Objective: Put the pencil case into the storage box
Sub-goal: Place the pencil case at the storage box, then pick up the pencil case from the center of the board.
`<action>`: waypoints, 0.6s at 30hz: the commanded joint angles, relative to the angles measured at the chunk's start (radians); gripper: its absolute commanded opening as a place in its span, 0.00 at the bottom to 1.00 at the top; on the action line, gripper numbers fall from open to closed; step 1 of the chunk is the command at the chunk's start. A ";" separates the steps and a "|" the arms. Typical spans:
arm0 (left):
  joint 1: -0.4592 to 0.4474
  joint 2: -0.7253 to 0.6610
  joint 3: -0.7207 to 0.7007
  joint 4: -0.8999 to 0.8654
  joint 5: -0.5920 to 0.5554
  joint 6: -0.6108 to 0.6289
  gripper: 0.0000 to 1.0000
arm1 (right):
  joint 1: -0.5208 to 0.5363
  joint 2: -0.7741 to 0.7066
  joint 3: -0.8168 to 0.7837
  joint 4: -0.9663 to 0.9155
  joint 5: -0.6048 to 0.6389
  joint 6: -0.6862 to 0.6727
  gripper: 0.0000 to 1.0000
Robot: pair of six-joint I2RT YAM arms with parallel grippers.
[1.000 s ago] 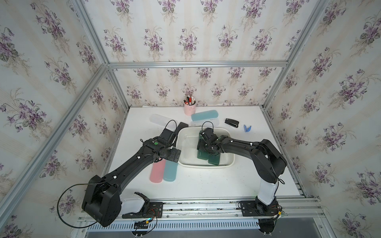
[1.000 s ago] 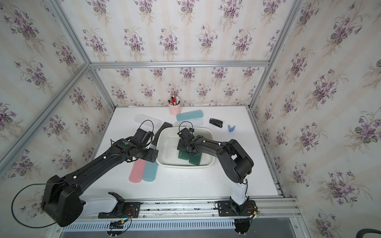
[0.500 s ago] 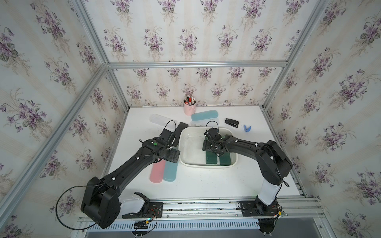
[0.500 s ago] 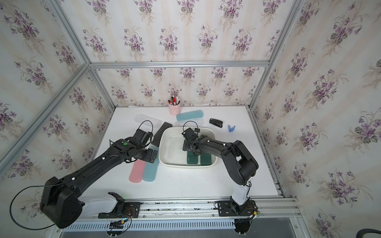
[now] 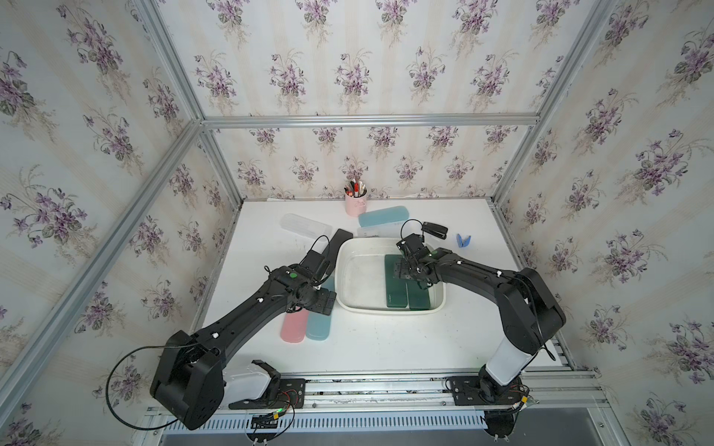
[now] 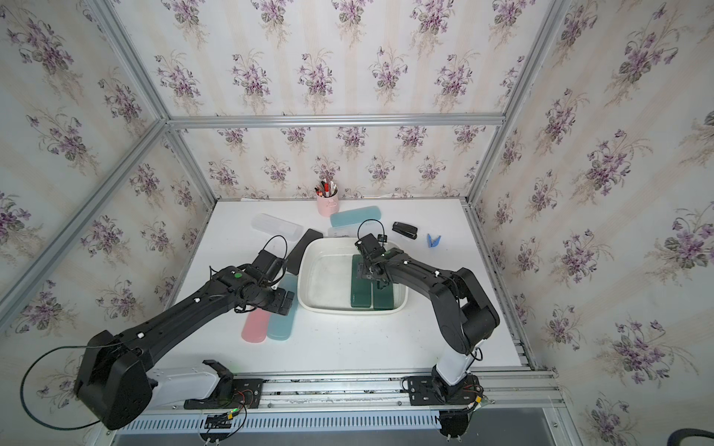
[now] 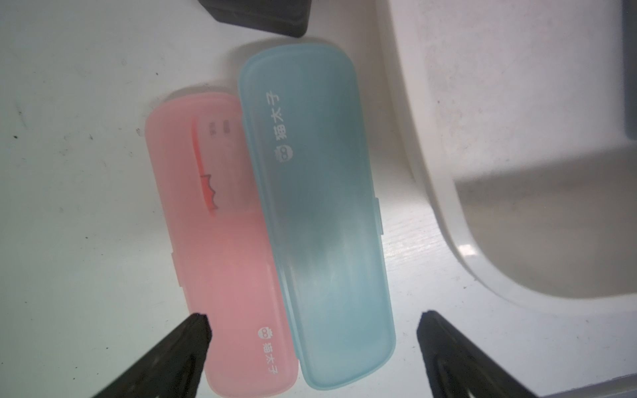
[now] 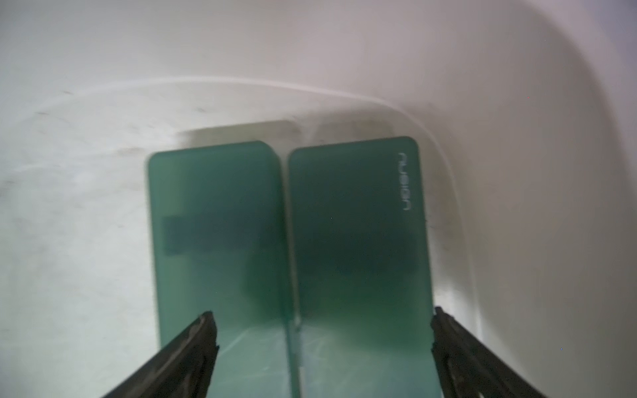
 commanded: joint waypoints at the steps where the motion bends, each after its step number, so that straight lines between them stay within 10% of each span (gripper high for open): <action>1: -0.030 0.000 -0.015 -0.011 -0.016 -0.049 0.99 | -0.025 -0.024 -0.034 0.013 0.006 -0.057 0.99; 18: -0.128 0.190 -0.039 0.080 -0.128 -0.130 0.99 | -0.154 -0.179 -0.089 0.007 -0.010 -0.165 1.00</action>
